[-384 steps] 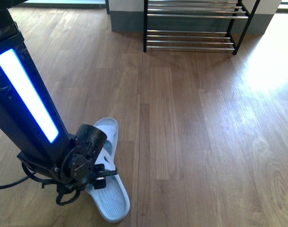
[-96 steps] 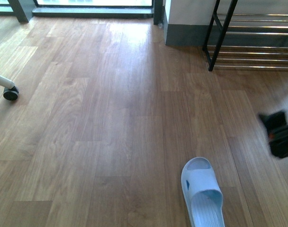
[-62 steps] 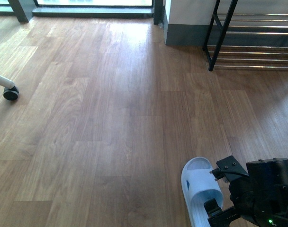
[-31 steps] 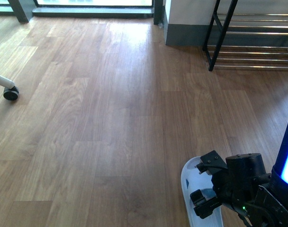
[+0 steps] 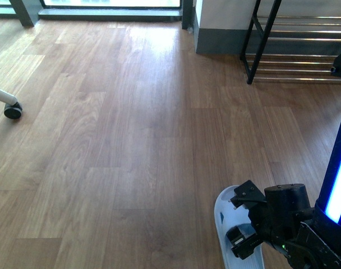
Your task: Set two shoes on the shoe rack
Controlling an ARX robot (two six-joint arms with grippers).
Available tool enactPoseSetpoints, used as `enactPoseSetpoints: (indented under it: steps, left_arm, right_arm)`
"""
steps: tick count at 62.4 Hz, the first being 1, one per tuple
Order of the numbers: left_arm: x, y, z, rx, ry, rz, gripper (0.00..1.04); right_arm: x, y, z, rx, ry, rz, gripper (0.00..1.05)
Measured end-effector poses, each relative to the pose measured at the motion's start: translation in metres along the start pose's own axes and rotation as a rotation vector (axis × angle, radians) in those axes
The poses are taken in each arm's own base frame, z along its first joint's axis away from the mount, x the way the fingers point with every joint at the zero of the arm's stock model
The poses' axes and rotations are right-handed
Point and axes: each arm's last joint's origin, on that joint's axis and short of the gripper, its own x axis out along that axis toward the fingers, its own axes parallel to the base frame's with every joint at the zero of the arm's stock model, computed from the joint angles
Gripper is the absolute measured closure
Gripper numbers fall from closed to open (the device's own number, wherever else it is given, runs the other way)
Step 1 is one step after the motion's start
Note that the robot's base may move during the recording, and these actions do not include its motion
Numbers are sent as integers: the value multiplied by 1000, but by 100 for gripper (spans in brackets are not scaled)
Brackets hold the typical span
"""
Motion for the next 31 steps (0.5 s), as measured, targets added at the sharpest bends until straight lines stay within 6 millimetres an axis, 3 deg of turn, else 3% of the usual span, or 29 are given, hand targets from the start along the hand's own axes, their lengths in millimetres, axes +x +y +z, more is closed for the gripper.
enactPoseSetpoints:
  steps: [7,19,23,24,31]
  left_arm:
    - [0,0,0,0,0,0,103]
    - [0,0,0,0,0,0,103]
    - [0,0,0,0,0,0,103]
    - [0,0,0,0,0,0,103]
    - [0,0,0,0,0,0,103]
  right_arm:
    - [0,0,1,-3,5,-43,11]
    - [0,0,1,-30,9,-91,37]
    - [0,0,1,-32,20,-95,49]
    - [0,0,1,-34,22,-95,67]
    - [0,0,1,-31,11,-100,88]
